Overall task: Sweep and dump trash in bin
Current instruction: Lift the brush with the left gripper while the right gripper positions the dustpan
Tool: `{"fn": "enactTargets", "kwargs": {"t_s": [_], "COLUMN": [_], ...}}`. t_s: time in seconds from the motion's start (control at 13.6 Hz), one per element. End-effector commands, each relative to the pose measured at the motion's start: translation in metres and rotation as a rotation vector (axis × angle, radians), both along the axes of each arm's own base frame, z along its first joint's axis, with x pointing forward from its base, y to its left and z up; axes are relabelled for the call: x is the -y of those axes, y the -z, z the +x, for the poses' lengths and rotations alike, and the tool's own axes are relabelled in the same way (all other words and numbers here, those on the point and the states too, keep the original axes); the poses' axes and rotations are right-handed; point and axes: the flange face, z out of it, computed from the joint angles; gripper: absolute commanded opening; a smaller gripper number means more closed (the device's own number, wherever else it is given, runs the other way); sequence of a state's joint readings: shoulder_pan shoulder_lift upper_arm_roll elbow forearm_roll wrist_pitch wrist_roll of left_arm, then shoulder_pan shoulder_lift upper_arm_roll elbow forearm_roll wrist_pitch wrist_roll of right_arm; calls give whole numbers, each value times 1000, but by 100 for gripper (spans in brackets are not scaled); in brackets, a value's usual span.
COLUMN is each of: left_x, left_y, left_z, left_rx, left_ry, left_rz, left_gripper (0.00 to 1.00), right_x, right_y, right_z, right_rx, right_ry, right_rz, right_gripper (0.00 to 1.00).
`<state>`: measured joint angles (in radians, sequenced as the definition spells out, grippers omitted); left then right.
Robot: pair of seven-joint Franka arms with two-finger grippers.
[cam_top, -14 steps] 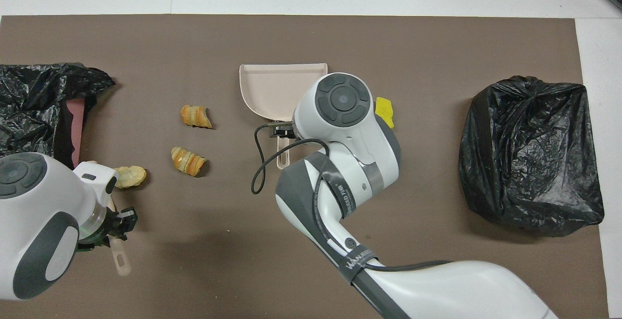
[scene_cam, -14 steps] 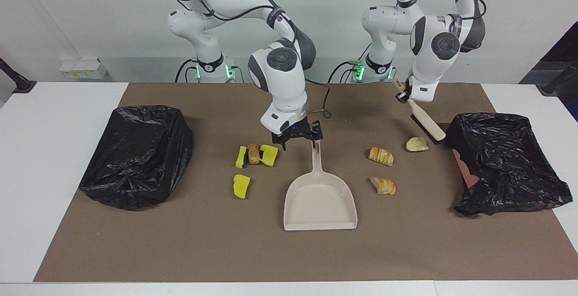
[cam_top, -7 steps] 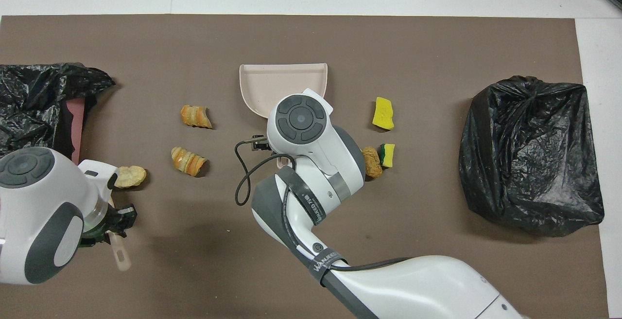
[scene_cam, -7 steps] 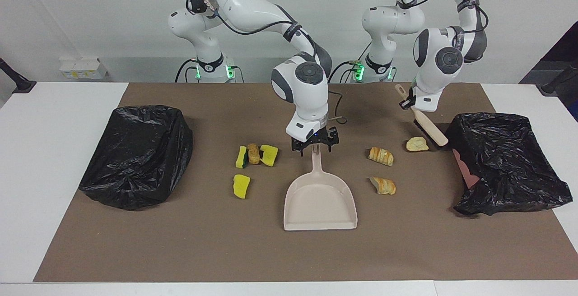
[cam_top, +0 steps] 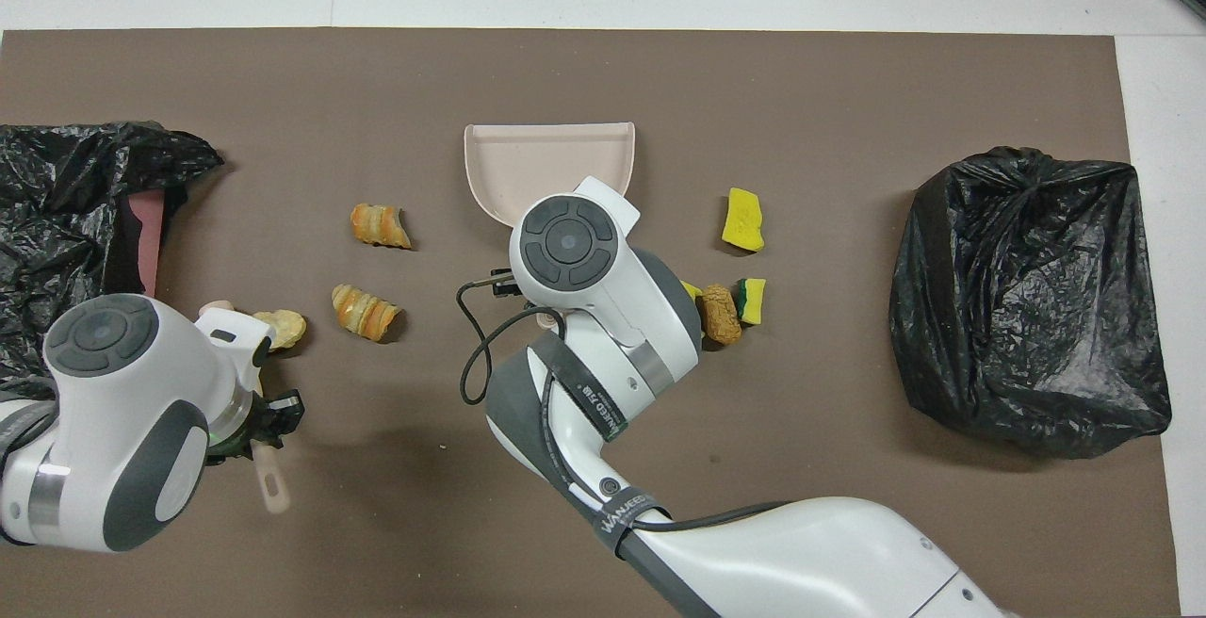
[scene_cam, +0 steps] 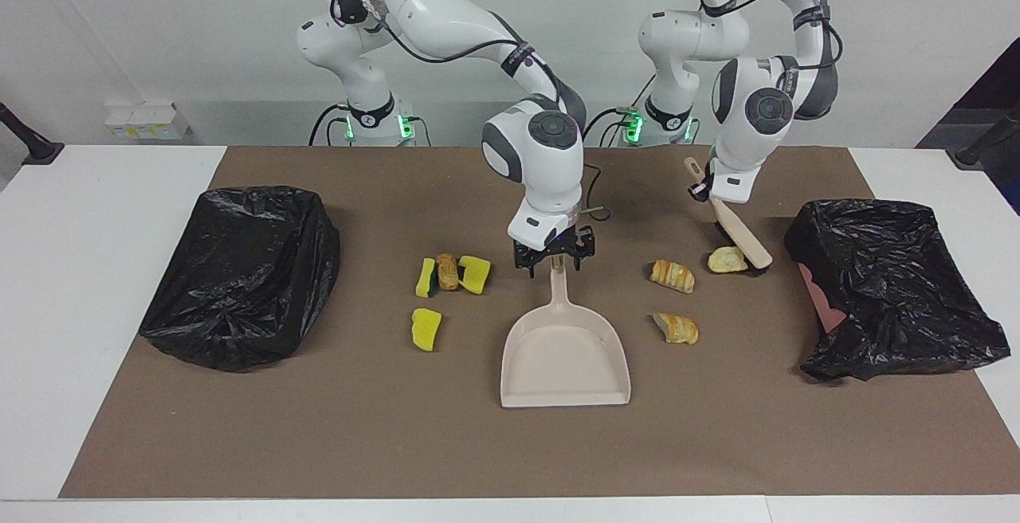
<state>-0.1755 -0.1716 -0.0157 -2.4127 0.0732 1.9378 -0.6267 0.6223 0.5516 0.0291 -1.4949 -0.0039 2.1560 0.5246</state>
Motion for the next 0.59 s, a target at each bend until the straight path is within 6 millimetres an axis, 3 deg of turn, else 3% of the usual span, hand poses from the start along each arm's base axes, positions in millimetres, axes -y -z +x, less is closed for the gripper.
{"fn": "enactTargets", "kwargs": {"t_s": [0.0, 0.07, 0.37, 0.51], "left_x": [15, 21, 45, 46], "left_y": [0, 2, -1, -3], "left_z": [0, 2, 9, 11], "left_rx": [25, 28, 69, 72], "left_ry": [24, 25, 32, 37], "left_rz": [-31, -43, -98, -101], "left_gripper": [0, 0, 0, 0], "right_x": [2, 3, 12, 19], "right_y": [5, 5, -3, -25], "right_z": [-1, 0, 2, 0], "right_rx": [-2, -4, -21, -23], "right_ry": [31, 37, 35, 11], "right_rz": [-1, 1, -30, -32], "right_gripper": [12, 0, 0, 0]}}
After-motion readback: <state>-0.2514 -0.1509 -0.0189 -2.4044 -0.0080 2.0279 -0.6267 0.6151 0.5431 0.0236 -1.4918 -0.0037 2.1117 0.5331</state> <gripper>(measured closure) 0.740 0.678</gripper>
